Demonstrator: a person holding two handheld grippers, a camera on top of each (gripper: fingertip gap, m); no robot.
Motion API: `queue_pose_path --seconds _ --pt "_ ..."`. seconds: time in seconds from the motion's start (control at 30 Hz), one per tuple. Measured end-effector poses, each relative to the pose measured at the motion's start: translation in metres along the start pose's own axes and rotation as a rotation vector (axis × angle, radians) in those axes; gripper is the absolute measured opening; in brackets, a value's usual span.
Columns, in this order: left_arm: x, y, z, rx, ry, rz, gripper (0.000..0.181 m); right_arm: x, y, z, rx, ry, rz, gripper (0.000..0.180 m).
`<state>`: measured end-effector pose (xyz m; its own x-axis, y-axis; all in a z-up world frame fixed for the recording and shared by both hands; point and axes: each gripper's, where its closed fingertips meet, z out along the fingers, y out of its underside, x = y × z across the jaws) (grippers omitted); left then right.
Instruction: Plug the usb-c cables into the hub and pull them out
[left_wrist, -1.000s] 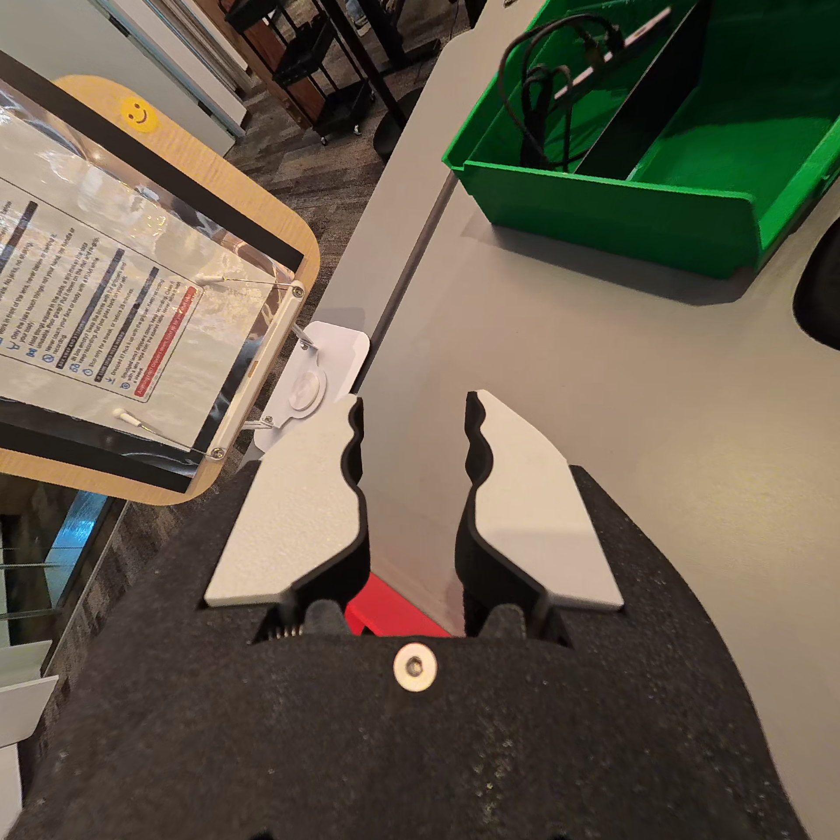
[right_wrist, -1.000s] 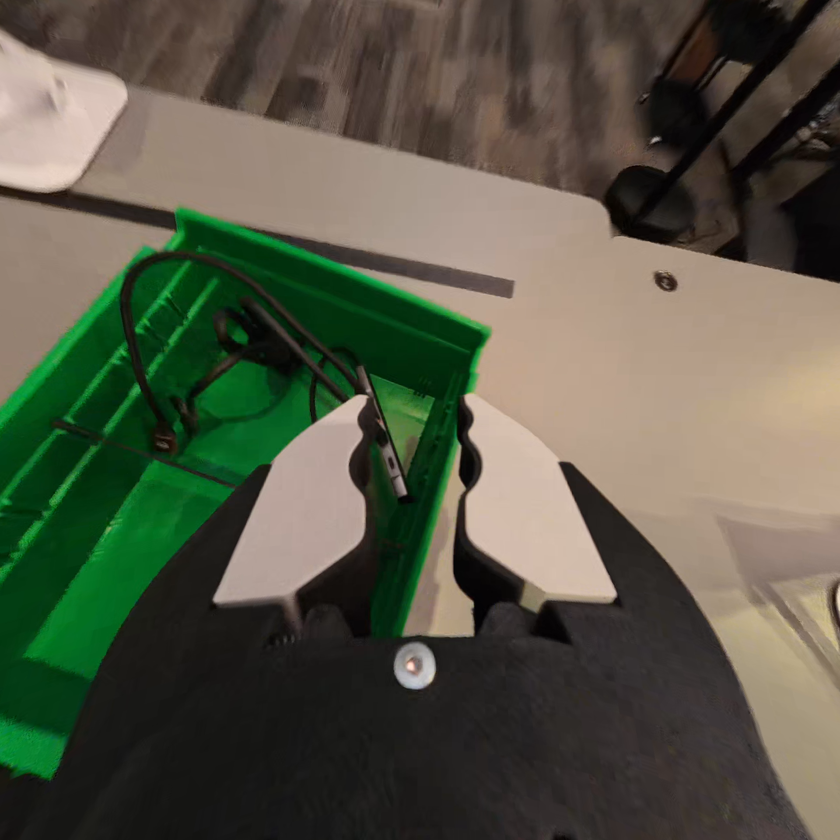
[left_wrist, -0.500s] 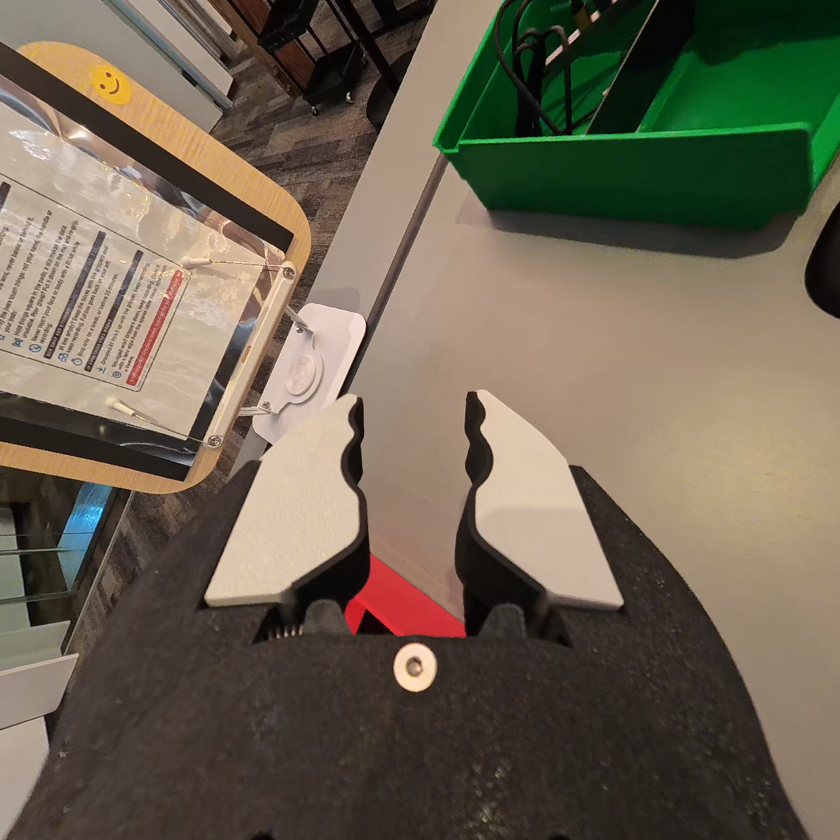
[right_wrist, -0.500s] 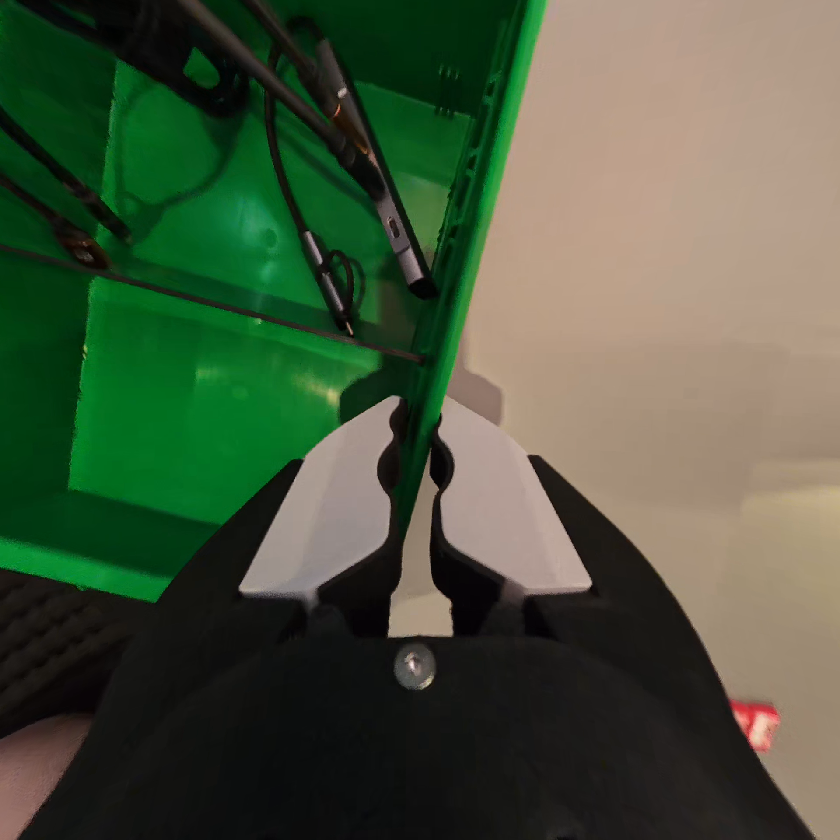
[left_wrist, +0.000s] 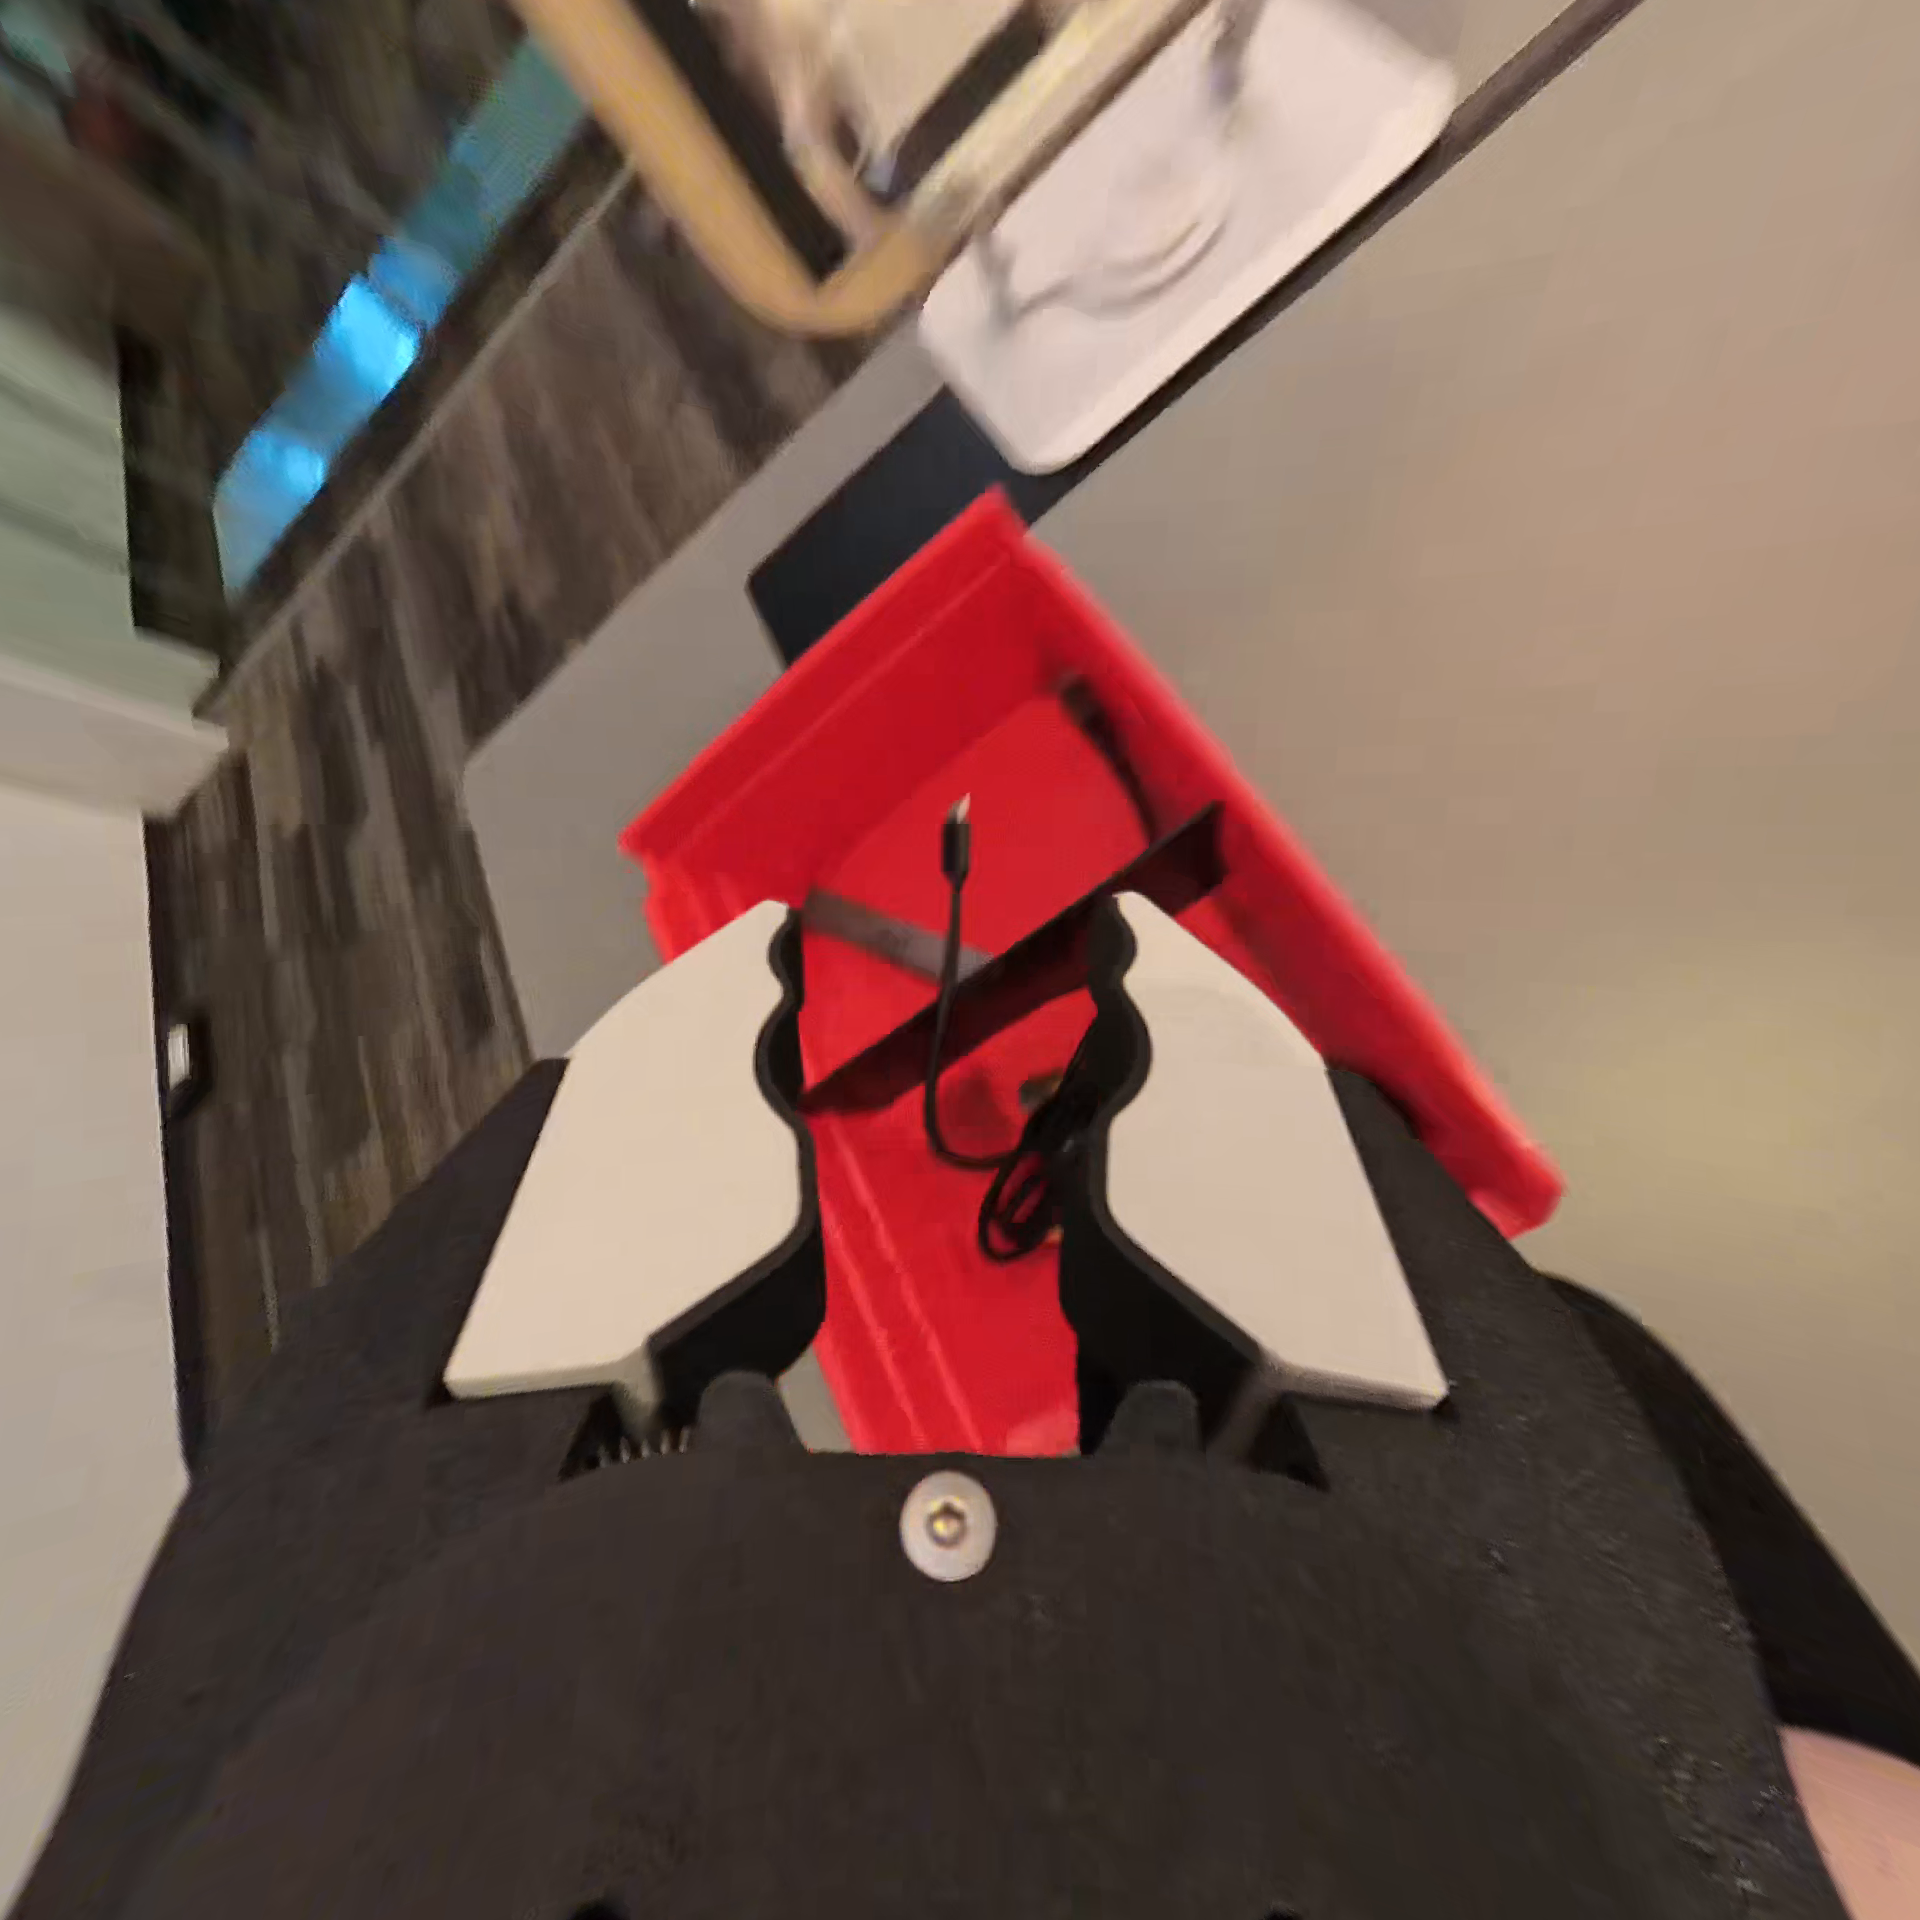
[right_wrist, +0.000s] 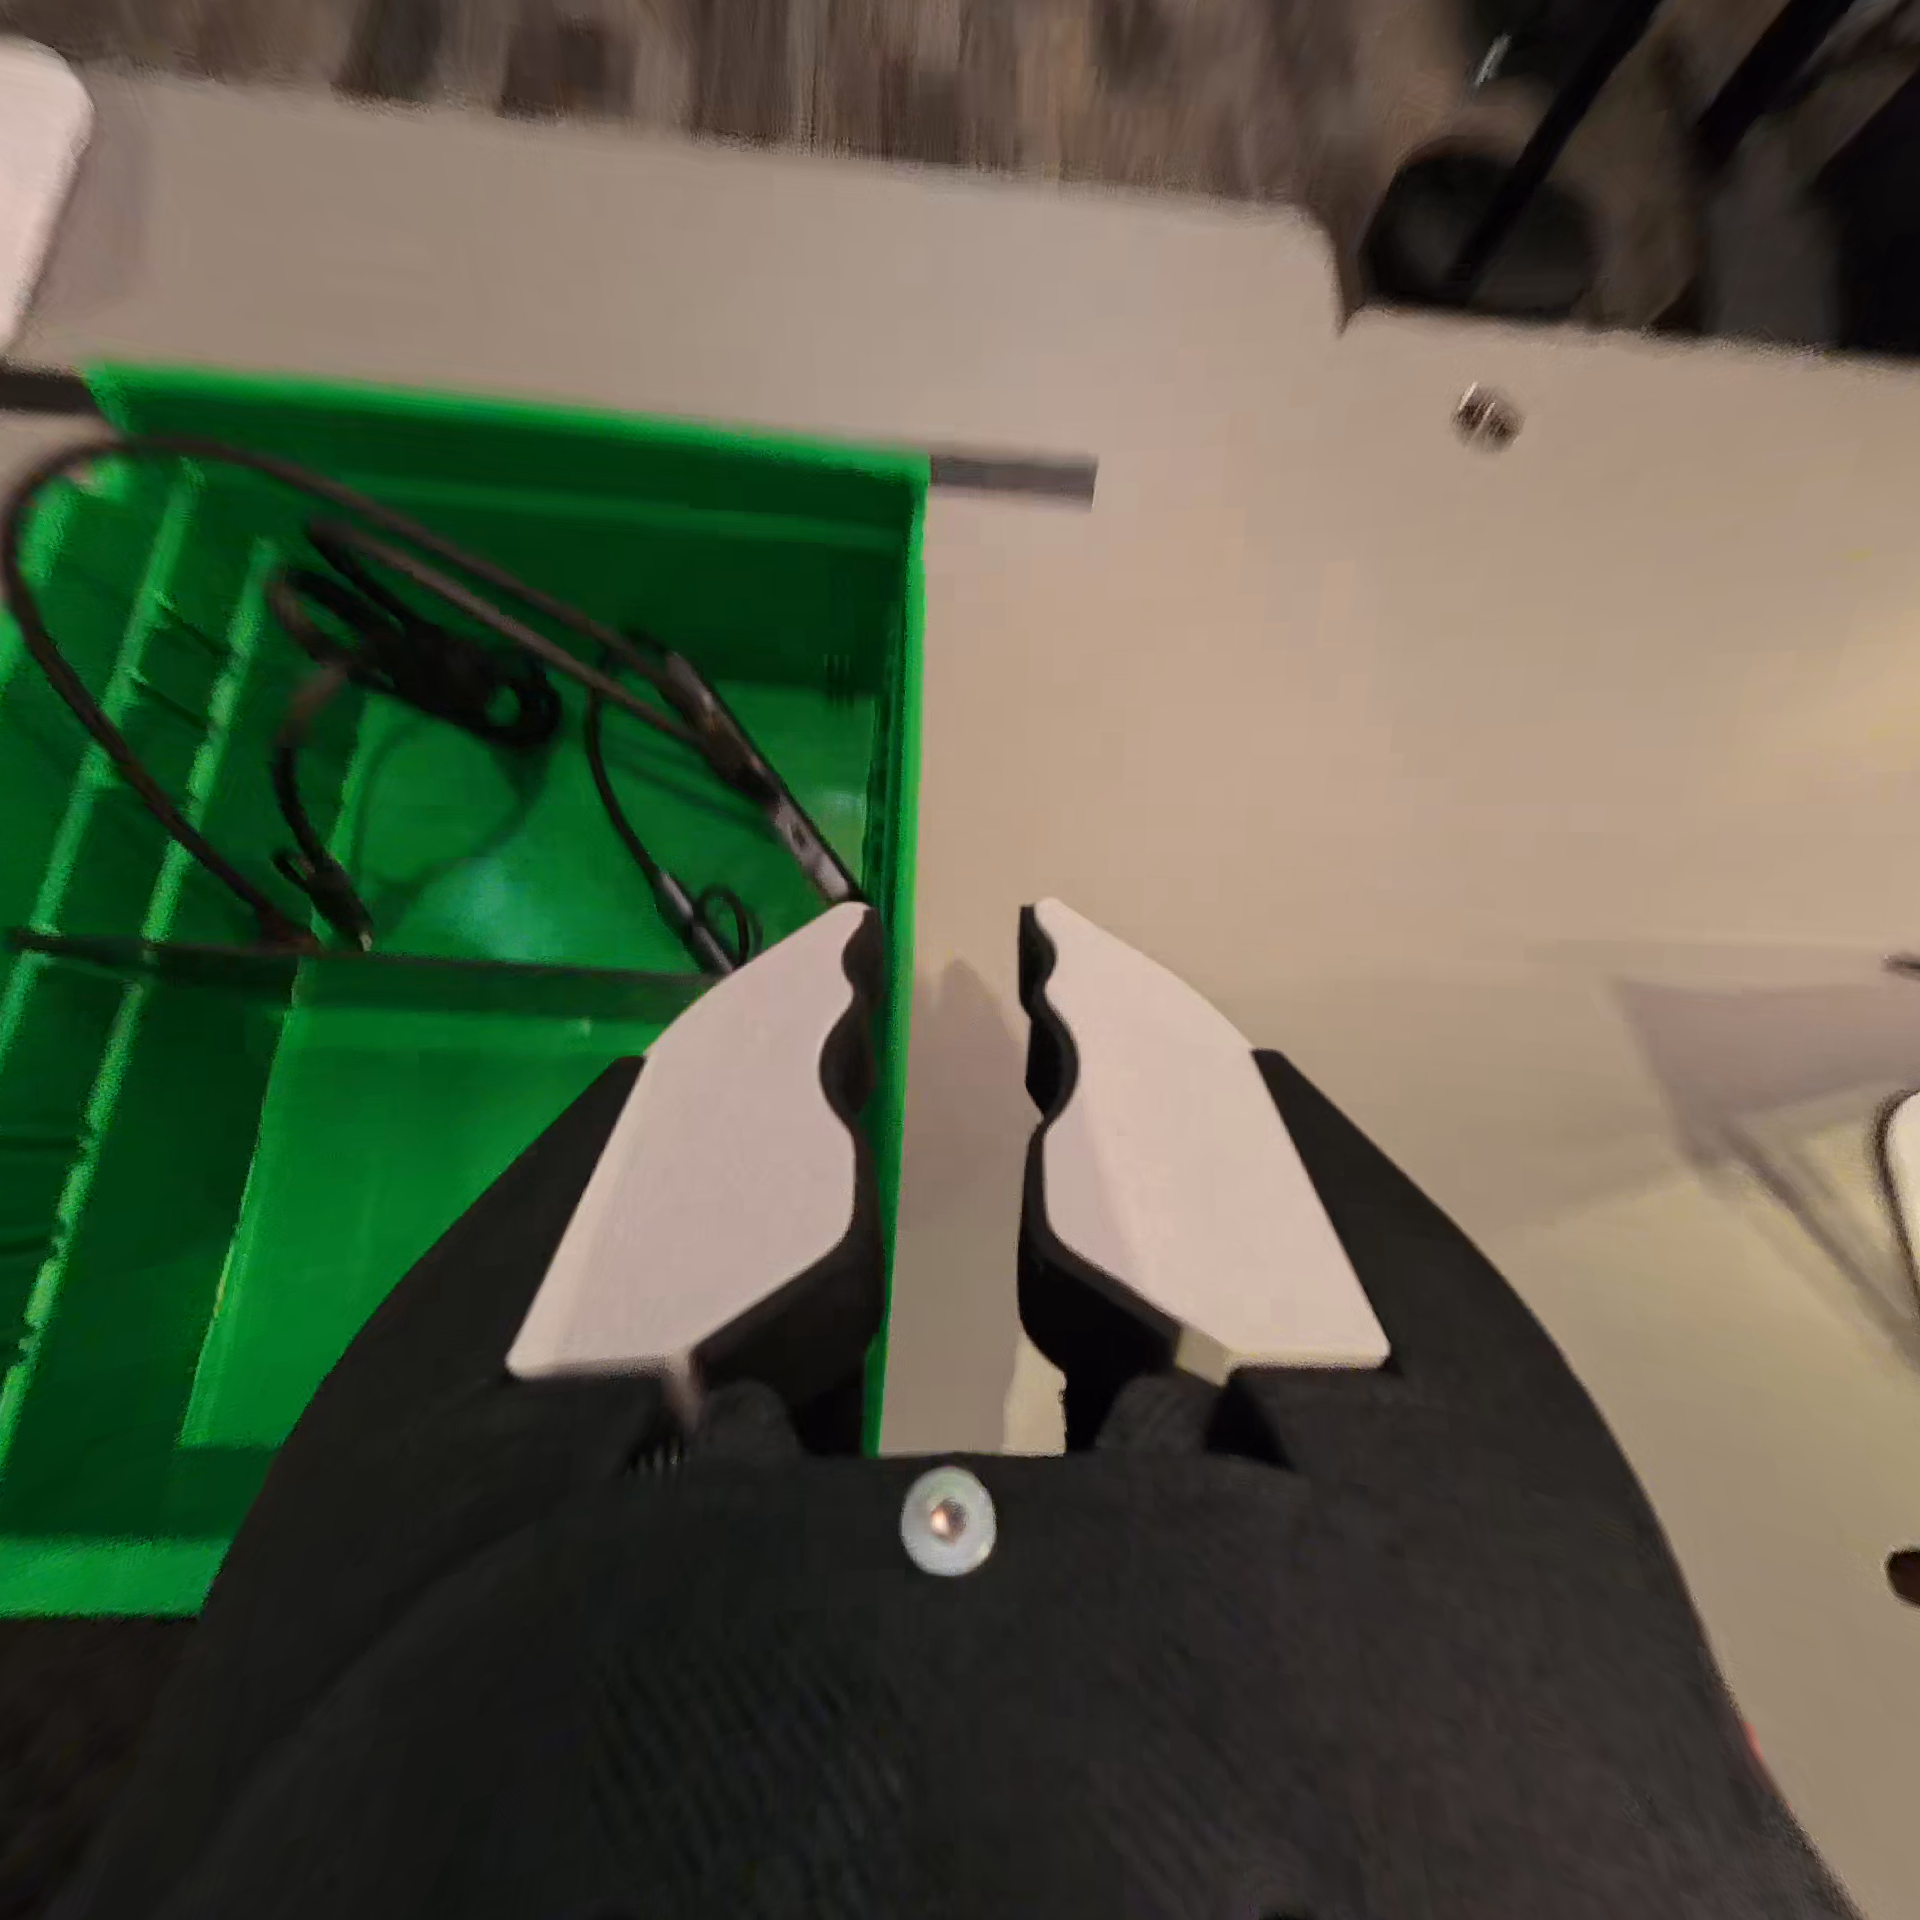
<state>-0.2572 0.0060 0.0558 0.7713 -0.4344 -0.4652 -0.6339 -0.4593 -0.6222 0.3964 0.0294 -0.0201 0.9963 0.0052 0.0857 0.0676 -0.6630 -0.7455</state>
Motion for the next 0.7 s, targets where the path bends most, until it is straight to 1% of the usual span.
queue_pose_path --seconds 0.07,0.13,0.2,0.23,0.3,0.37,0.47,0.5,0.53,0.57,0.63,0.7 --pt "-0.018 0.032 0.008 -0.089 -0.001 -0.075 0.054 -0.007 -0.022 -0.016 0.110 0.006 -0.032 0.027" --pt "-0.020 0.056 0.021 -0.166 0.062 -0.129 0.052 -0.016 -0.035 -0.026 0.165 0.004 -0.073 0.027" --pt "-0.017 0.079 0.037 -0.261 0.119 -0.130 0.050 -0.022 -0.042 -0.030 0.180 0.022 -0.114 0.027" --pt "-0.016 0.091 0.044 -0.321 0.135 -0.130 0.045 -0.024 -0.043 -0.029 0.177 0.028 -0.131 0.027" --pt "-0.011 0.114 0.057 -0.446 0.181 -0.166 0.045 -0.027 -0.042 -0.026 0.157 0.032 -0.156 0.027" --pt "-0.010 0.130 0.069 -0.535 0.205 -0.214 0.045 -0.027 -0.040 -0.023 0.131 0.045 -0.178 0.027" --pt "-0.006 0.144 0.081 -0.606 0.240 -0.272 0.041 -0.027 -0.035 -0.019 0.098 0.047 -0.190 0.027" --pt "-0.006 0.148 0.084 -0.624 0.248 -0.278 0.035 -0.026 -0.034 -0.019 0.093 0.048 -0.192 0.027" --pt "-0.005 0.151 0.086 -0.641 0.255 -0.279 0.016 -0.026 -0.033 -0.019 0.092 0.049 -0.192 0.027" --pt "-0.003 0.153 0.086 -0.658 0.275 -0.284 0.004 -0.026 -0.033 -0.019 0.092 0.049 -0.190 0.027" --pt "0.002 0.153 0.081 -0.685 0.317 -0.312 0.004 -0.026 -0.033 -0.020 0.097 0.048 -0.188 0.026" --pt "0.006 0.147 0.073 -0.676 0.343 -0.331 0.004 -0.026 -0.034 -0.021 0.100 0.050 -0.193 0.026"
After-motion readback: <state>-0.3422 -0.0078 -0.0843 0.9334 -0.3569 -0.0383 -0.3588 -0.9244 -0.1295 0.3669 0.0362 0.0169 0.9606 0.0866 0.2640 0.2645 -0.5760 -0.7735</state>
